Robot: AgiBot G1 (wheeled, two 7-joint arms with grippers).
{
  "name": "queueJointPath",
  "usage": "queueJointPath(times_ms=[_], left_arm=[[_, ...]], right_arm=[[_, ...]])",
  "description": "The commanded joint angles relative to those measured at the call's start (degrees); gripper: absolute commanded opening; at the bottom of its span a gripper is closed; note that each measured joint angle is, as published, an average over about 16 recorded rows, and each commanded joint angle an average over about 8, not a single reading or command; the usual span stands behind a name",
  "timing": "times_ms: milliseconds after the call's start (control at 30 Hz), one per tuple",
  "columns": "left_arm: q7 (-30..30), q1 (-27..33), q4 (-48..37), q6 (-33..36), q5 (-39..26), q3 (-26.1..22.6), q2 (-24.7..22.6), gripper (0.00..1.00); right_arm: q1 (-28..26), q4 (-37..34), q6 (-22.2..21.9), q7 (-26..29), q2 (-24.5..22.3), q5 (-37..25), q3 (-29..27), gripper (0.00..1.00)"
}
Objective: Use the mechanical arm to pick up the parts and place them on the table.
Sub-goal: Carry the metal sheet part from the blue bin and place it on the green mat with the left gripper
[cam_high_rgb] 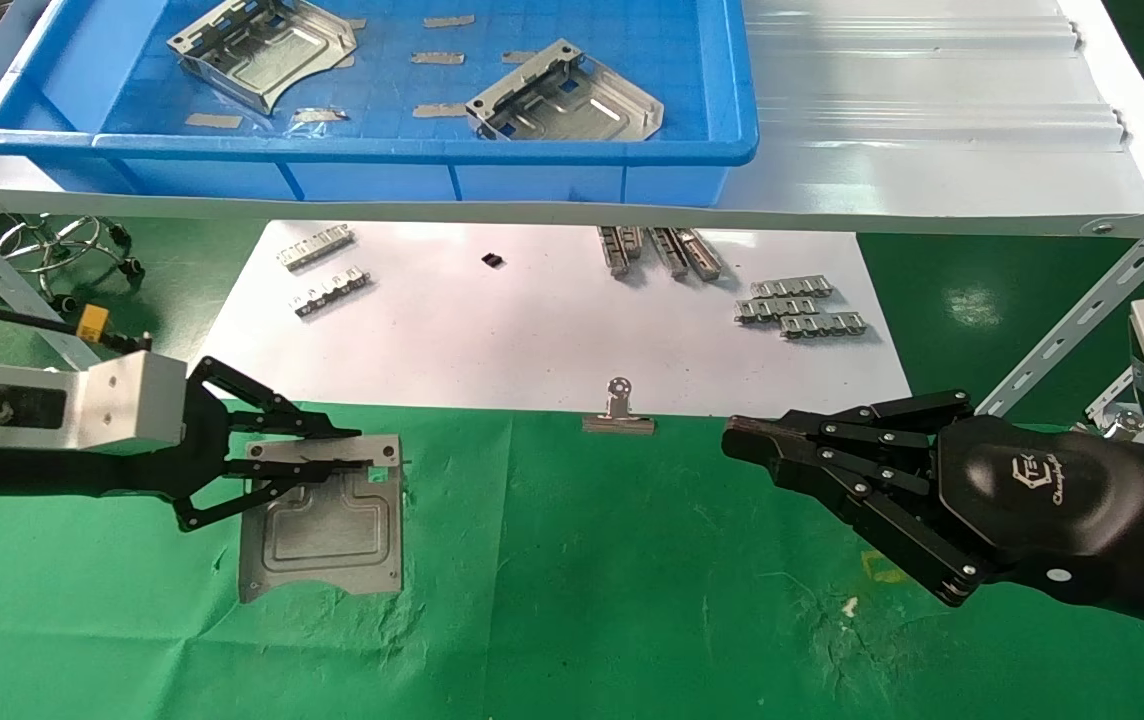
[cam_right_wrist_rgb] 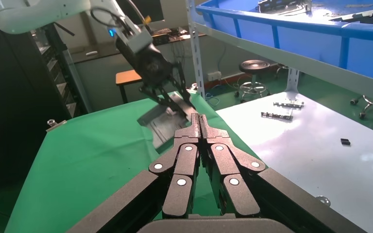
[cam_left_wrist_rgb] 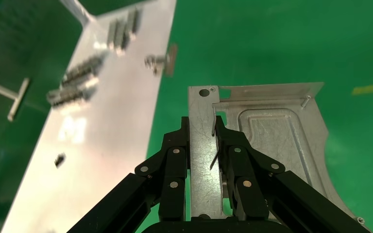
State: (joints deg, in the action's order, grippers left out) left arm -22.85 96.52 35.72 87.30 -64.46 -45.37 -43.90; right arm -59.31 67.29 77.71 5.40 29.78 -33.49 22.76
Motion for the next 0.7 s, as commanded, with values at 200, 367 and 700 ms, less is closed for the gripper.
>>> queueJointPath(times_ms=[200,367,700], left_arm=[[-3.58,-3.09,-0.82,-2.94,-2.67,-1.75,-1.71,0.00],[-5.82,-4.86,-1.32,-4.68,-3.70,-2.31,-2.75,0.00],[-8.68,-6.08,-5.20,-7.24,-5.52,-3.19,-4.89,0.08]], right_arm=[[0.00,0.00,0.00,0.00,0.00,0.00,0.00,0.00],[0.00,0.00,0.00,0.00,0.00,0.00,0.00,0.00],[0.00,0.00,0.00,0.00,0.00,0.00,0.00,0.00]])
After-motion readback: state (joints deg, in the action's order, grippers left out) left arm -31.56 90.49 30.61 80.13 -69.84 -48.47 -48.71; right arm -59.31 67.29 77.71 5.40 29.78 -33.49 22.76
